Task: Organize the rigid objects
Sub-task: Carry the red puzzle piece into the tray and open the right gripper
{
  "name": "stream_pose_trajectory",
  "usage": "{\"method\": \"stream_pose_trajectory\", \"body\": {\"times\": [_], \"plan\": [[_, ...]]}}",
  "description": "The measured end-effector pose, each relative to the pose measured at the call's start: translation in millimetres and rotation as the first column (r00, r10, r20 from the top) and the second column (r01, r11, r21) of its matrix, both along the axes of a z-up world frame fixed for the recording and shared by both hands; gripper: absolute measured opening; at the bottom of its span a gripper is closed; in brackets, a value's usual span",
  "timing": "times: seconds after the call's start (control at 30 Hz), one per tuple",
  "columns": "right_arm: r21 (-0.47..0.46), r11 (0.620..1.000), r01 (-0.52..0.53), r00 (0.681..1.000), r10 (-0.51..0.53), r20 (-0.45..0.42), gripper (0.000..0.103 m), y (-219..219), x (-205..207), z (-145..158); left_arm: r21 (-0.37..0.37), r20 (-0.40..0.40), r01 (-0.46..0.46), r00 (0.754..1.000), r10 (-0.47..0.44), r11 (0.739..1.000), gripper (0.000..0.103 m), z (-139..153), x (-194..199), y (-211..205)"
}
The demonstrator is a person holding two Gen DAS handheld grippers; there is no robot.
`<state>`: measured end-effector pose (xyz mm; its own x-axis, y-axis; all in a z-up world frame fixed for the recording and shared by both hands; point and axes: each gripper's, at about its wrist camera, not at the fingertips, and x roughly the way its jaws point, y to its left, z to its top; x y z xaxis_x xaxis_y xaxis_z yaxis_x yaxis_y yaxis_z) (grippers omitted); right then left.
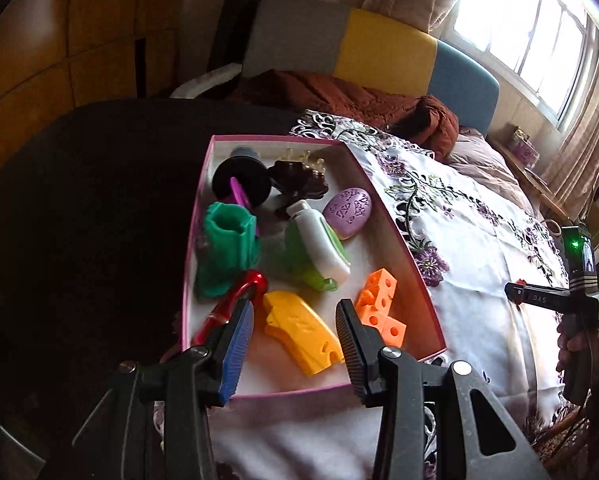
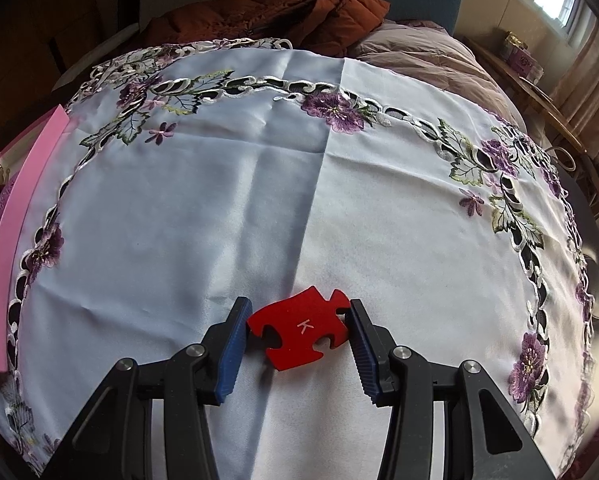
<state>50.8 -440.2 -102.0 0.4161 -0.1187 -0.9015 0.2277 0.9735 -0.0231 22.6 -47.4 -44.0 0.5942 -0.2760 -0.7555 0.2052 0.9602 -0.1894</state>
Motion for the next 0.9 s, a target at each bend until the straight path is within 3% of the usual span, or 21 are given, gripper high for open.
{"method": "stream_pose_trajectory", "body": {"times": [0.23,0.5,0.67,0.9], "plan": [[-0.024,0.999,-0.033,0.999,0.034,0.033,0.049,16.1,-0.7,8.5,-0.018,0.007,-0.023,1.000,0.023,1.000,0.043,3.3,-1.7,12.5],[0.049,0.987,-0.152,0.981,0.145,0.129,0.049,59.8,4.4,39.8,-0.034,-0.004,-0.035,0.999,0.035,0.999,0.043,1.0,0.5,19.2],[0.074,0.948,-0.308,0.936,0.289,0.202,0.049,114.5,10.0,65.0,-0.042,-0.009,-0.043,0.999,0.042,0.998,0.043,-1.0,-0.1,23.7],[0.099,0.856,-0.507,0.841,0.467,0.272,0.049,188.4,21.2,85.8,-0.055,-0.007,-0.075,0.997,0.075,0.996,0.043,-0.8,-0.4,36.3]]}}
